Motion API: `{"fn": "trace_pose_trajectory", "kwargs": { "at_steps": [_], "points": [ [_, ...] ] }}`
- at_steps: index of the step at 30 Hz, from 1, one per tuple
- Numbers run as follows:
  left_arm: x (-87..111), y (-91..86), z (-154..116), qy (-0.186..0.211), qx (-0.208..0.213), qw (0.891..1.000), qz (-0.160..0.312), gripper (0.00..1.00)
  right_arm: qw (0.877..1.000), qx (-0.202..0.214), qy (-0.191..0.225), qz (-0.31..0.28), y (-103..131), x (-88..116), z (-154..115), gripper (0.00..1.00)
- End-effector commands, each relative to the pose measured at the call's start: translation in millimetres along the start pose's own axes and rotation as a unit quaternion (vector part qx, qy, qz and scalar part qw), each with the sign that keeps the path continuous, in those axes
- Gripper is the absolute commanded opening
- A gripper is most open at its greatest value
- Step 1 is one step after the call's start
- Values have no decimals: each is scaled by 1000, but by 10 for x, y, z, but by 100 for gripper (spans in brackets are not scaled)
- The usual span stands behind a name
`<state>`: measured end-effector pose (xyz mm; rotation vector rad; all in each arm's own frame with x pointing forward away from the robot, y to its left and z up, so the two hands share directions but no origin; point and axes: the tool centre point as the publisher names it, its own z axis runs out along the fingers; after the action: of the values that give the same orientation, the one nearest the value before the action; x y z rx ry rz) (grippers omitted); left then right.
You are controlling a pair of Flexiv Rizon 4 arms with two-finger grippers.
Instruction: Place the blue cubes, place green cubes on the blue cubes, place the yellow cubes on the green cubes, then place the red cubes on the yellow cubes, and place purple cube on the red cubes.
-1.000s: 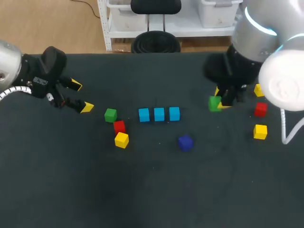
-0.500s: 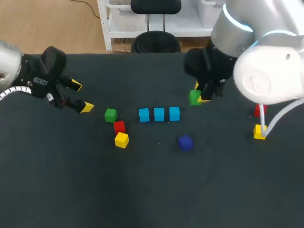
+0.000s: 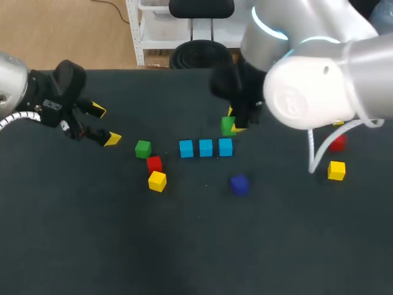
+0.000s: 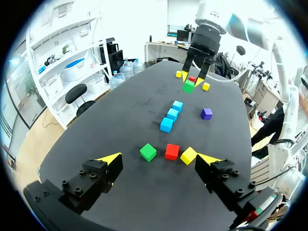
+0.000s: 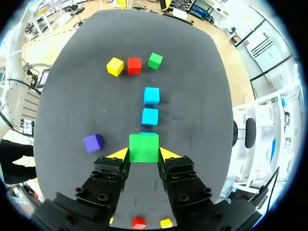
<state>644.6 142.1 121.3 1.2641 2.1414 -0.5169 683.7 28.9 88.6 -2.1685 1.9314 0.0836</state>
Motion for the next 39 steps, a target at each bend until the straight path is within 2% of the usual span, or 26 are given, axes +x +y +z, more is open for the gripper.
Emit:
{"fn": "trace_pose_trajectory", "kwargs": {
  "at_steps": [1,9,13,24,39],
  "points": [
    [18,1,-5,-4,0,1000,1,100,1000,1,11,4,-12,-75,28,0],
    [18,1,-5,-4,0,1000,1,100,999,-17,29,29,29,-82,163,0],
    [18,1,-5,-4,0,1000,1,100,998,-29,23,43,54,-44,266,0],
    [18,1,-5,-4,0,1000,1,100,998,-33,14,44,-21,-72,388,0],
    [18,1,-5,-4,0,1000,1,100,998,-42,23,38,-99,-121,501,0]
  ]
}}
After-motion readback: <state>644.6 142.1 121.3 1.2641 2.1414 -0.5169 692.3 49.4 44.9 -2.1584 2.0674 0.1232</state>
